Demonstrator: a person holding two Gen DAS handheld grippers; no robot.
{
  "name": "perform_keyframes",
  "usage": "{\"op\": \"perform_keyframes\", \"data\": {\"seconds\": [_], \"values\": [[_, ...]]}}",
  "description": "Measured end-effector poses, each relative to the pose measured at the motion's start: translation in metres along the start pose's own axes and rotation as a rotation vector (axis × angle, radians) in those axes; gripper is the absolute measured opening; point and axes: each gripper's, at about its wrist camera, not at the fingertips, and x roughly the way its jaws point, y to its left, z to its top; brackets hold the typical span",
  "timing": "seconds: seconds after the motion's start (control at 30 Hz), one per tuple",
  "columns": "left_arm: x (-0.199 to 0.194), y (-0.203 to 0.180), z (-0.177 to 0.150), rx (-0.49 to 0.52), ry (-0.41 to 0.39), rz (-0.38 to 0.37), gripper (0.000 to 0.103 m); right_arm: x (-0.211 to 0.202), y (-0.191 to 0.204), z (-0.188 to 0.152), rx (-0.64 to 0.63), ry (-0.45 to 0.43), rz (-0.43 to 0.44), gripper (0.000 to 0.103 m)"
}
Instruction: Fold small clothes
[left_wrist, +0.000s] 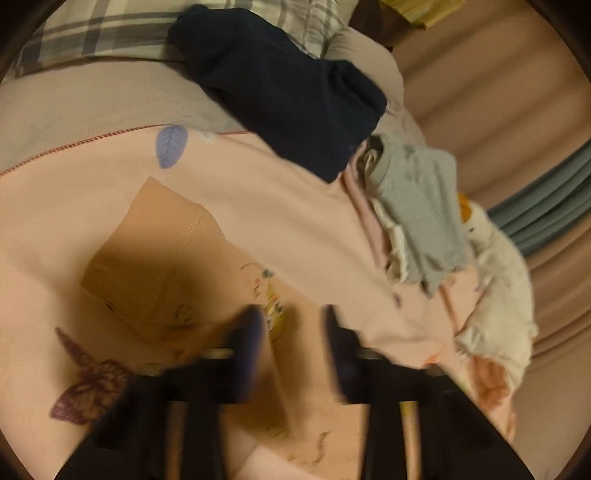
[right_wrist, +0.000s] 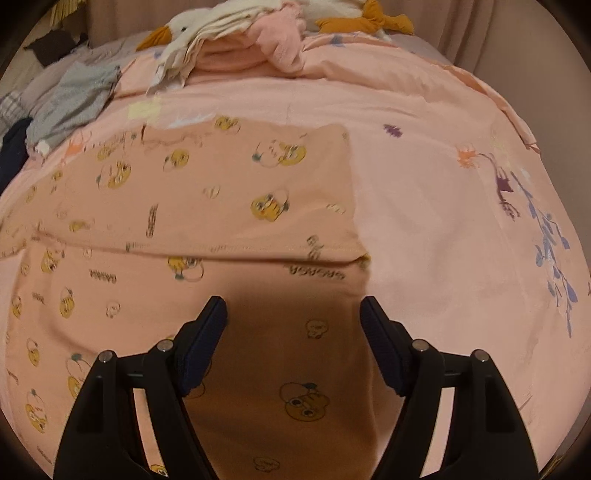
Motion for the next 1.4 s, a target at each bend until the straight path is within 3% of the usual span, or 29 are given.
{"op": "perform_keyframes", "data": {"seconds": [0.03,0.1,0.13,0.2,0.3,0.4,0.47,0.53,0.6,0.67,0.7,0.77,0.8,0.87,0.97,1.03,1.13,1.2,1.27,1.33,1.37,1.4], "values": [[-0.001,-0.003,0.001,0.014,-0.032,0.035,0.009,0.002,0.003,-0.001,-0.017,0.001,-0.013,0.073],[-0.002,-0.025,-0.003,0.158,-0.134,0.222,0.000,0.002,0.007,-0.002,-0.040,-0.015,-0.034,0.073],[-0.002,-0.036,-0.007,0.226,-0.155,0.272,0.000,0.000,0.008,-0.001,-0.053,-0.023,-0.044,0.073],[-0.001,-0.064,-0.020,0.358,-0.159,0.298,0.000,-0.003,0.008,0.001,-0.069,-0.045,-0.057,0.073],[-0.017,-0.121,-0.053,0.483,-0.153,0.144,0.000,-0.005,0.004,0.003,-0.055,-0.050,-0.071,0.070],[-0.032,-0.173,-0.102,0.637,-0.124,0.002,0.000,-0.011,-0.004,0.005,-0.004,-0.052,-0.017,0.067],[-0.040,-0.208,-0.146,0.774,-0.085,-0.083,0.000,-0.016,-0.009,0.006,0.019,-0.071,-0.011,0.067],[-0.042,-0.220,-0.160,0.825,-0.021,-0.130,0.000,-0.018,-0.013,0.006,0.035,-0.080,-0.014,0.069],[-0.039,-0.213,-0.150,0.743,0.065,-0.168,0.005,-0.017,-0.017,0.006,0.044,-0.065,0.015,0.069],[-0.034,-0.186,-0.119,0.571,0.153,-0.216,0.017,-0.015,-0.017,0.005,0.046,-0.048,0.035,0.069],[-0.035,-0.173,-0.106,0.508,0.156,-0.215,0.032,-0.014,-0.017,0.004,0.044,-0.043,0.035,0.069],[-0.039,-0.138,-0.075,0.371,0.106,-0.142,0.056,-0.014,-0.016,0.004,0.040,-0.039,0.030,0.069],[-0.044,-0.120,-0.062,0.313,0.076,-0.115,0.058,-0.014,-0.017,0.003,0.039,-0.039,0.031,0.069],[-0.052,-0.073,-0.033,0.207,0.052,-0.092,0.058,-0.015,-0.017,0.002,0.035,-0.036,0.040,0.069],[-0.055,-0.006,0.001,0.072,0.077,-0.074,0.058,-0.013,-0.014,0.002,0.029,-0.027,0.039,0.069],[-0.059,0.027,0.010,-0.019,0.060,-0.074,0.058,-0.011,-0.011,0.002,0.026,-0.020,0.038,0.069],[-0.047,0.067,0.019,-0.159,0.063,-0.109,0.058,-0.005,-0.004,0.000,0.009,0.001,0.040,0.069],[-0.030,0.087,0.022,-0.240,0.082,-0.173,0.058,-0.001,0.004,-0.002,-0.019,0.011,0.029,0.069],[-0.020,0.088,0.021,-0.234,0.035,-0.241,0.058,-0.001,0.013,-0.004,-0.072,-0.011,-0.009,0.069],[-0.016,0.080,0.025,-0.191,0.017,-0.243,0.047,-0.002,0.017,-0.004,-0.108,-0.028,-0.031,0.069],[-0.008,0.072,0.025,-0.164,0.019,-0.193,0.027,-0.002,0.017,-0.004,-0.116,-0.035,-0.036,0.069],[-0.002,0.069,0.026,-0.150,0.024,-0.162,0.015,-0.001,0.016,-0.003,-0.116,-0.039,-0.035,0.069]]}}
